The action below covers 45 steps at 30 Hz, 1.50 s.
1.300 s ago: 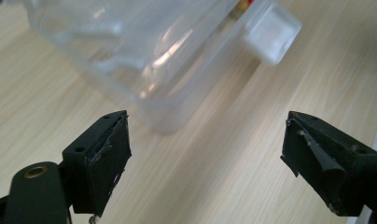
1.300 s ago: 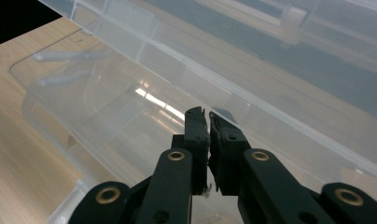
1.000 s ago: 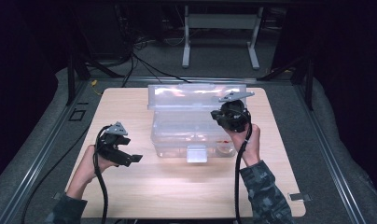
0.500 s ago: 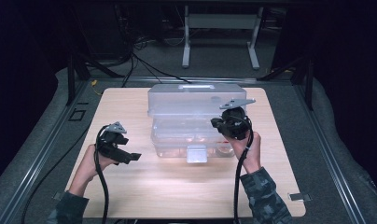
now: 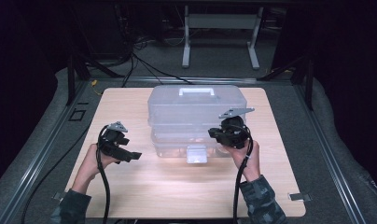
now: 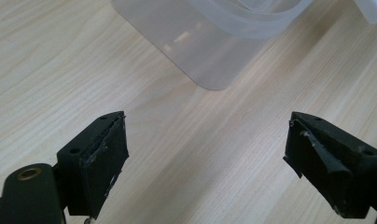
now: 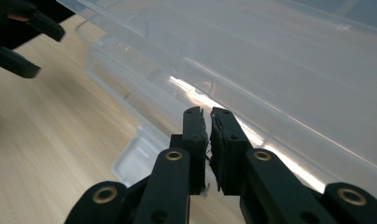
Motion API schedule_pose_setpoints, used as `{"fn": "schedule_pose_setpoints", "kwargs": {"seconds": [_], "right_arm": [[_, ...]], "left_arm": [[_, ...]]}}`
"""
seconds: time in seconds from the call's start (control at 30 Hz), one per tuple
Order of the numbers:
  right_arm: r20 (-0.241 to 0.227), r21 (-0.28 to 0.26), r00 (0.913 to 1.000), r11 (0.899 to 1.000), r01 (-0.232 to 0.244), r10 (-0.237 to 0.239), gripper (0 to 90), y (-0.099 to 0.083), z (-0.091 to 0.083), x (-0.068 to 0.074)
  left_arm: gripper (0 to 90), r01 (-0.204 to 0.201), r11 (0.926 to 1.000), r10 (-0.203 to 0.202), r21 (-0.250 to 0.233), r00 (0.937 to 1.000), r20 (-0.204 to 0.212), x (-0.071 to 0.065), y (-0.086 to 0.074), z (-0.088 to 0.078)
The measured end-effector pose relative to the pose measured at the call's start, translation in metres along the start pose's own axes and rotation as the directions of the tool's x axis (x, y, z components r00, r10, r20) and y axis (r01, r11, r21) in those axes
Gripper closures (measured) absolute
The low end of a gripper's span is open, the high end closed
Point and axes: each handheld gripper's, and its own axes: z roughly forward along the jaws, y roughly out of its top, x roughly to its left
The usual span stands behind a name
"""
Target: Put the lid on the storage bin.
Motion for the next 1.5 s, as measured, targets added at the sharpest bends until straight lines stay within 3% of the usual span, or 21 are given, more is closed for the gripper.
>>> {"fn": "schedule_pose_setpoints", "kwargs": {"seconds": [0.07,0.27,0.43,0.6,0.77,0.9,1.07,1.13,1.2,1.3,1.47,1.5], "right_arm": [[-0.02,-0.001,0.9996,1.0,-0.018,0.018,84.4,-0.003,0.001,-0.003],[-0.014,0.03,0.9992,0.999,-0.037,0.038,82.1,-0.009,0.006,-0.004],[-0.017,0.061,0.9995,0.998,-0.026,0.027,79.8,-0.021,0.009,0.0],[-0.015,0.109,0.9999,0.994,-0.004,0.006,65.6,-0.037,0.006,0.002],[0.048,0.082,0.9981,0.996,-0.041,0.038,42.1,-0.06,-0.018,-0.01],[0.111,0.05,0.9897,0.994,-0.096,0.09,26.4,-0.09,-0.042,-0.025],[0.212,0.029,0.9646,0.986,-0.167,0.157,15.0,-0.125,-0.061,-0.045],[0.231,0.009,0.9546,0.981,-0.195,0.187,14.7,-0.14,-0.064,-0.053],[0.229,0.006,0.9515,0.977,-0.213,0.206,12.9,-0.15,-0.065,-0.059],[0.273,0.017,0.9335,0.969,-0.246,0.232,7.0,-0.167,-0.06,-0.067],[0.256,0.02,0.9292,0.96,-0.281,0.267,0.0,-0.181,-0.05,-0.077],[0.227,0.02,0.9364,0.96,-0.279,0.268,0.0,-0.182,-0.049,-0.079]], "left_arm": [[12.7,0.003,0.9999,-0.003,0.015,1.0,0.003,0.002,0.002,0.003],[12.6,-0.007,0.9994,0.007,0.035,0.9999,0.016,0.005,0.007,0.01],[12.8,-0.001,0.9992,0.0,0.04,0.9998,0.019,0.006,0.005,0.017],[12.8,0.011,0.9998,-0.011,0.014,0.9998,-0.014,0.006,-0.001,0.01],[12.2,0.018,0.9997,-0.019,-0.013,0.9943,-0.105,0.002,-0.013,-0.004],[11.8,0.021,0.9996,-0.024,-0.019,0.9846,-0.173,-0.002,-0.029,-0.009],[10.0,0.05,0.9985,-0.053,-0.021,0.9748,-0.217,-0.003,-0.055,0.0],[9.3,0.062,0.9978,-0.066,-0.024,0.9707,-0.231,-0.002,-0.065,0.006],[9.0,0.078,0.9968,-0.08,-0.019,0.9665,-0.244,0.0,-0.076,0.013],[6.8,0.101,0.9947,-0.103,-0.019,0.9638,-0.246,0.003,-0.088,0.02],[5.1,0.107,0.9933,-0.114,-0.042,0.9604,-0.254,0.003,-0.096,0.024],[5.0,0.106,0.9932,-0.115,-0.048,0.9601,-0.255,0.003,-0.097,0.024]]}}
